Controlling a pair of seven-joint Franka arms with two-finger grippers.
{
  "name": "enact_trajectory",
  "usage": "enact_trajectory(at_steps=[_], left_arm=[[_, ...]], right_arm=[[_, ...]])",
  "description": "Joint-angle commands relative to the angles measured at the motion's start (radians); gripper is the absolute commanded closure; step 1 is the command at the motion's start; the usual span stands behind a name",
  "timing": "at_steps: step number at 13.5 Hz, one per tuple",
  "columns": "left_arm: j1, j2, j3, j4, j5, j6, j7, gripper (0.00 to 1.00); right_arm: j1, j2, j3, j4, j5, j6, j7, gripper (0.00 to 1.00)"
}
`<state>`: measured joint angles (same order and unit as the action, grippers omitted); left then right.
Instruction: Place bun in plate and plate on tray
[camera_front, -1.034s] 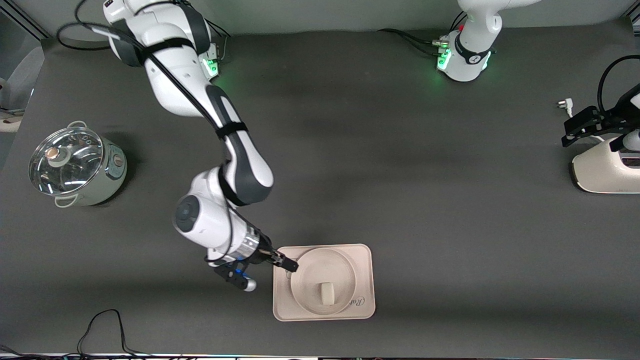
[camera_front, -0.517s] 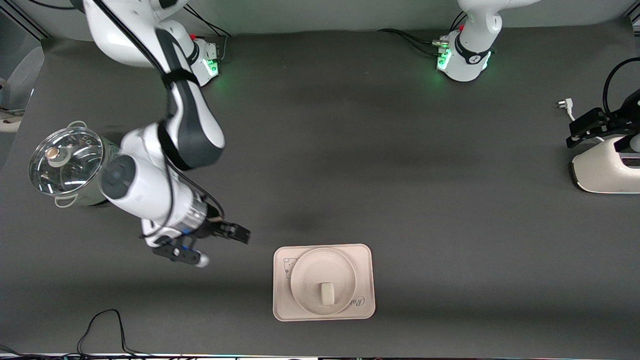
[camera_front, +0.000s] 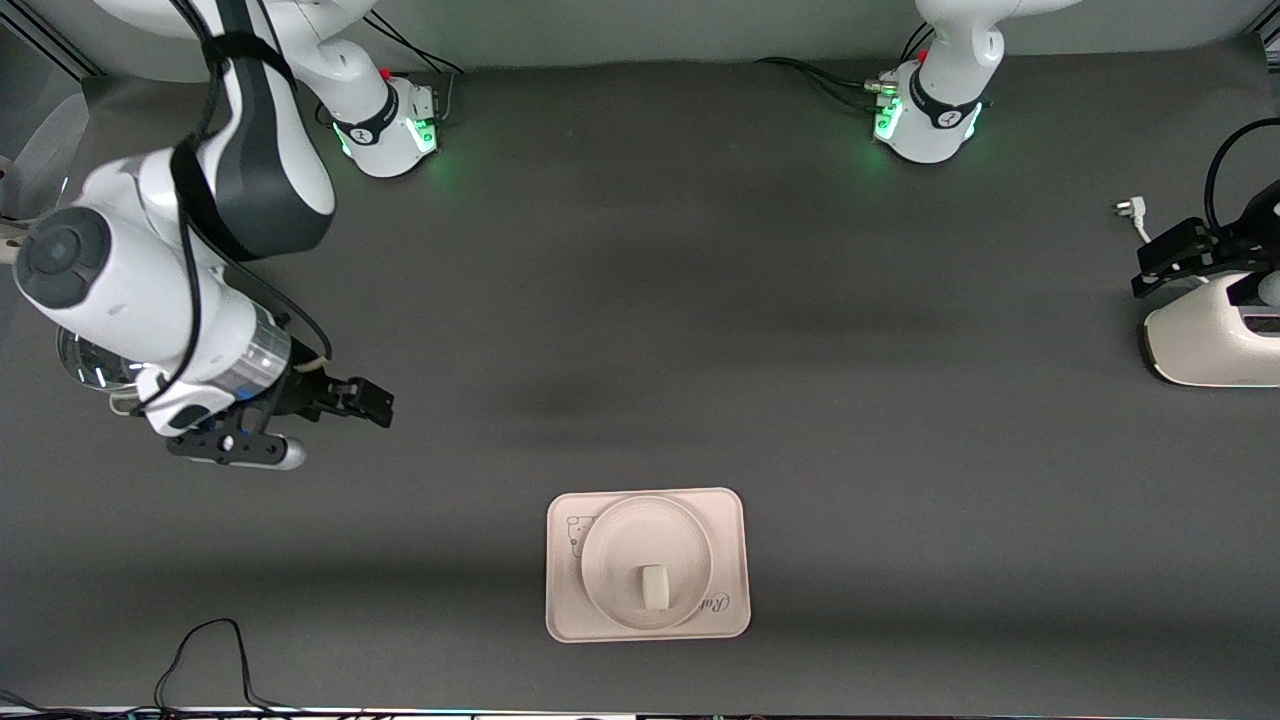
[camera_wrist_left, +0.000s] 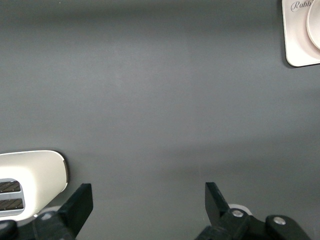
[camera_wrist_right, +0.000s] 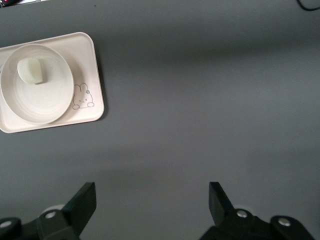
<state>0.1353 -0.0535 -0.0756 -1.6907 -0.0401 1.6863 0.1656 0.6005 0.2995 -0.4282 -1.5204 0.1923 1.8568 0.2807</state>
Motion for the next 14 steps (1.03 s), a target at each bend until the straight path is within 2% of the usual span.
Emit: enact_trajectory(at_steps=[1, 2, 4, 6, 7, 8, 12, 14], left_arm=[[0.003, 0.006, -0.001, 0.022, 0.003, -0.016, 0.017, 0.00], [0.003, 0.006, -0.001, 0.022, 0.003, -0.017, 0.017, 0.00], [0.003, 0.006, -0.001, 0.022, 0.003, -0.017, 0.017, 0.00], [0.003, 0.006, -0.001, 0.022, 0.003, -0.017, 0.017, 0.00], [0.003, 0.006, -0.001, 0.022, 0.003, -0.017, 0.017, 0.00], [0.004, 0.006, 0.000, 0.022, 0.003, -0.017, 0.017, 0.00], [0.018, -0.002, -0.001, 0.000, -0.003, -0.001, 0.017, 0.00], [0.017, 0.009, -0.001, 0.020, -0.003, -0.014, 0.018, 0.00]], right_arm=[[-0.141, -0.138, 0.116, -0.069, -0.033, -0.072, -0.047, 0.00], [-0.231, -0.179, 0.181, -0.089, -0.033, -0.088, -0.089, 0.00], [-0.345, -0.224, 0.242, -0.107, -0.034, -0.138, -0.145, 0.00], [-0.500, -0.262, 0.395, -0.127, -0.051, -0.166, -0.167, 0.00], [-0.569, -0.287, 0.489, -0.147, -0.109, -0.169, -0.166, 0.00], [-0.603, -0.307, 0.541, -0.171, -0.141, -0.178, -0.164, 0.00], [-0.608, -0.335, 0.536, -0.224, -0.140, -0.174, -0.167, 0.00], [-0.550, -0.329, 0.439, -0.216, -0.134, -0.172, -0.214, 0.00]])
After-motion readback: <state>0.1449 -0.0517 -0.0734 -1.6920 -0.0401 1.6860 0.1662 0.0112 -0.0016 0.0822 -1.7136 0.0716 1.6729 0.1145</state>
